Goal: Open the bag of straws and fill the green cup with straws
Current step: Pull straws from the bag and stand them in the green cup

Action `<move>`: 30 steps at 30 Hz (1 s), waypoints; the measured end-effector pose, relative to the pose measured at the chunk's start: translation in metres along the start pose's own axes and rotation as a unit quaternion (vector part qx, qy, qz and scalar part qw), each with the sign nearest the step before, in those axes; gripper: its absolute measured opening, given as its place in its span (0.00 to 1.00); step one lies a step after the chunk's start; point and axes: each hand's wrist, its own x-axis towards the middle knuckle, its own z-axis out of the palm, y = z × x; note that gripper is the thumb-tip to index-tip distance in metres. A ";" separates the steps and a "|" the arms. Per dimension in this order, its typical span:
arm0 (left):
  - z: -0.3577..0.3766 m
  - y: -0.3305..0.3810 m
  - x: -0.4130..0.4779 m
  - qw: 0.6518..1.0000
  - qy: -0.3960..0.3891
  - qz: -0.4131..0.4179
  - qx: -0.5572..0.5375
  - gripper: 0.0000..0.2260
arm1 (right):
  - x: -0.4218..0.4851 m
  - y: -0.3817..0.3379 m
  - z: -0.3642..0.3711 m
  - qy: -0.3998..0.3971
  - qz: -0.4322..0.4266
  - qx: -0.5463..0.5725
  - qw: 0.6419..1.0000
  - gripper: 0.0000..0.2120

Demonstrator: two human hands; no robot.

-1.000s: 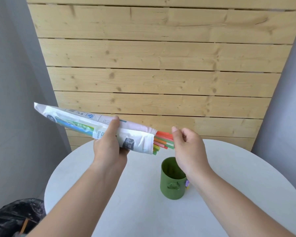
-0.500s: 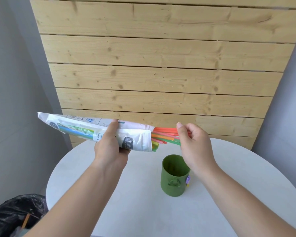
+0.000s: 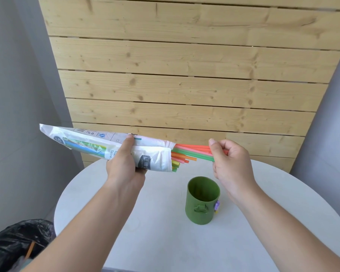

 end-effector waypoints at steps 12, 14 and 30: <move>-0.001 -0.003 0.000 1.000 0.022 0.005 -0.005 0.19 | -0.012 -0.011 0.007 0.027 0.055 0.051 0.997 0.12; -0.002 -0.002 0.001 1.000 0.023 0.006 -0.004 0.20 | -0.011 -0.011 0.005 0.025 0.065 0.051 0.996 0.12; 0.001 -0.006 -0.011 0.998 0.056 0.008 0.004 0.26 | -0.016 -0.010 -0.003 0.004 0.127 0.043 0.991 0.16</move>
